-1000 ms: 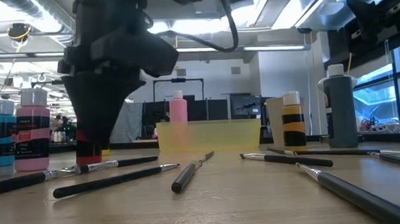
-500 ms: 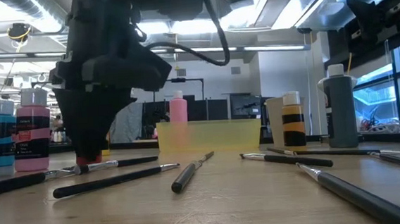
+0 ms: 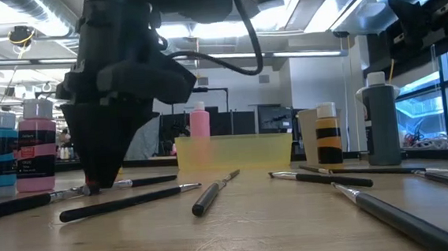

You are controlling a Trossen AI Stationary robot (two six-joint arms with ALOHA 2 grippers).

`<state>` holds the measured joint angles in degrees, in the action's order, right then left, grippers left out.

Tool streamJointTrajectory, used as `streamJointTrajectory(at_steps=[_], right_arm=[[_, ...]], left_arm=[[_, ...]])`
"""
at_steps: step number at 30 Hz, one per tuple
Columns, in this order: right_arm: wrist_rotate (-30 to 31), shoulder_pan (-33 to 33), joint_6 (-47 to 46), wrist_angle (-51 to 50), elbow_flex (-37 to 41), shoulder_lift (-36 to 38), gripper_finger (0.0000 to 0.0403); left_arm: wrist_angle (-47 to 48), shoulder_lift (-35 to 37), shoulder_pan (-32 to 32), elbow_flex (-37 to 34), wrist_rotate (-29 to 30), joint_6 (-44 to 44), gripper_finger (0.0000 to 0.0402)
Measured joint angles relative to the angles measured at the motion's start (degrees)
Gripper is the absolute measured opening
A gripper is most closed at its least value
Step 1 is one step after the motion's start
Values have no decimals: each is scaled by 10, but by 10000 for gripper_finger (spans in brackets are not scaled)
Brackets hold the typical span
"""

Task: Pick & Place Paint Supplies
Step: Put the silver paint brush into the white cup

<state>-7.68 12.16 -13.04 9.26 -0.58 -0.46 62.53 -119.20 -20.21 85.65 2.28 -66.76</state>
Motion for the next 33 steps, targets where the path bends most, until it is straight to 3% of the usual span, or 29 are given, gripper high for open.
streamJointTrajectory(at_steps=[20,33], right_arm=[[0,0,0,1,0,0,228],[0,0,0,1,0,0,228]], left_arm=[[-30,0,0,0,-9,14,143],[5,0,0,0,2,10,143]])
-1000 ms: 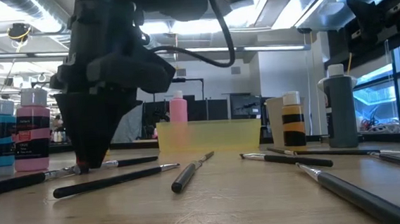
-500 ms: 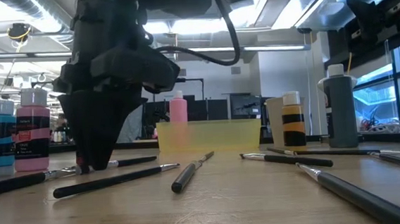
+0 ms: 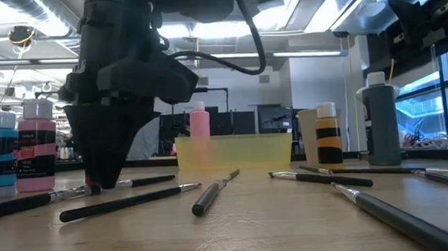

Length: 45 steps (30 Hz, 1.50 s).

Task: Pick & Place Paint Supplies
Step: Put the silver paint brush into the white cup

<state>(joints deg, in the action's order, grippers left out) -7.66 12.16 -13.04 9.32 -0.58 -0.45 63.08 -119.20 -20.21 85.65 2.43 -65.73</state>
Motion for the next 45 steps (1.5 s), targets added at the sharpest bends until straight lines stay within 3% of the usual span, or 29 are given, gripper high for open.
streamJointTrajectory(at_steps=[32,45], right_arm=[[2,0,0,3,0,0,228],[1,0,0,4,0,0,229]], left_arm=[[-68,-1,6,-43,-44,11,140],[-79,-2,6,-43,-43,4,44]])
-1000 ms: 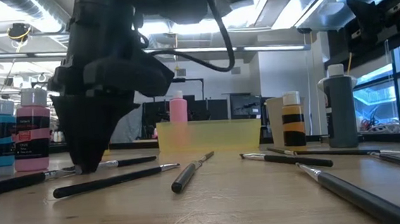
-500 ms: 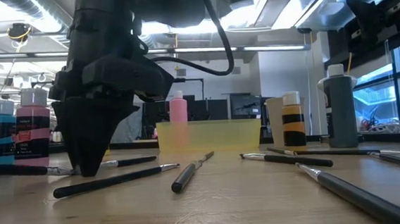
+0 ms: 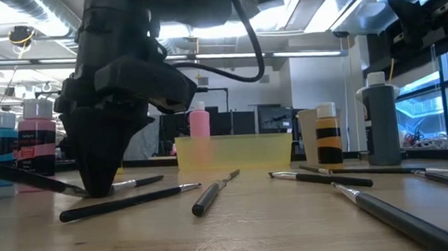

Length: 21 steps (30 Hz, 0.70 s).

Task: Pick & Place Paint Supplies
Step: Put the silver paint brush into the white cup

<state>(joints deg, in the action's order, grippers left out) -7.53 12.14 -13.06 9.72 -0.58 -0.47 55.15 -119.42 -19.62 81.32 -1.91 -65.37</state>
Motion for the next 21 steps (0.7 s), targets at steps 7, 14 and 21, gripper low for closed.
streamJointTrajectory(at_steps=[7,14,21], right_arm=[[0,0,0,0,0,0,229],[0,0,0,0,0,0,229],[0,0,0,0,0,0,229]], left_arm=[[-1,0,0,0,7,0,21],[0,0,0,0,9,1,26],[0,0,0,0,10,1,26]])
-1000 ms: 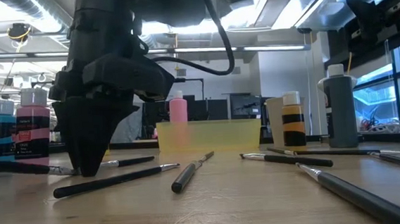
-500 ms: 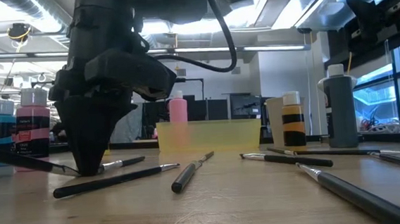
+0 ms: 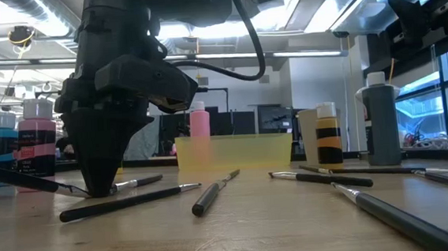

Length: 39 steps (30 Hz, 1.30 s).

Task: Pick & Place Paint Supplies
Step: Put the silver paint brush into the white cup

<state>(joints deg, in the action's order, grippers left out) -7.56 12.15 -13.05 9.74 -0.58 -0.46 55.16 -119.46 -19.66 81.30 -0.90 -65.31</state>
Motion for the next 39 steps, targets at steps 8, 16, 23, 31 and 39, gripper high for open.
streamJointTrajectory(at_steps=[8,16,23,31,39], right_arm=[[0,0,0,0,0,0,229],[0,0,0,0,0,0,229],[0,0,0,0,0,0,229],[0,0,0,0,0,0,229],[0,0,0,0,0,0,229]], left_arm=[[0,0,0,0,9,0,29],[3,0,0,-1,10,-10,56],[5,0,2,-1,12,-34,84],[3,1,2,-1,18,-80,89],[-6,1,3,-1,7,-69,82]])
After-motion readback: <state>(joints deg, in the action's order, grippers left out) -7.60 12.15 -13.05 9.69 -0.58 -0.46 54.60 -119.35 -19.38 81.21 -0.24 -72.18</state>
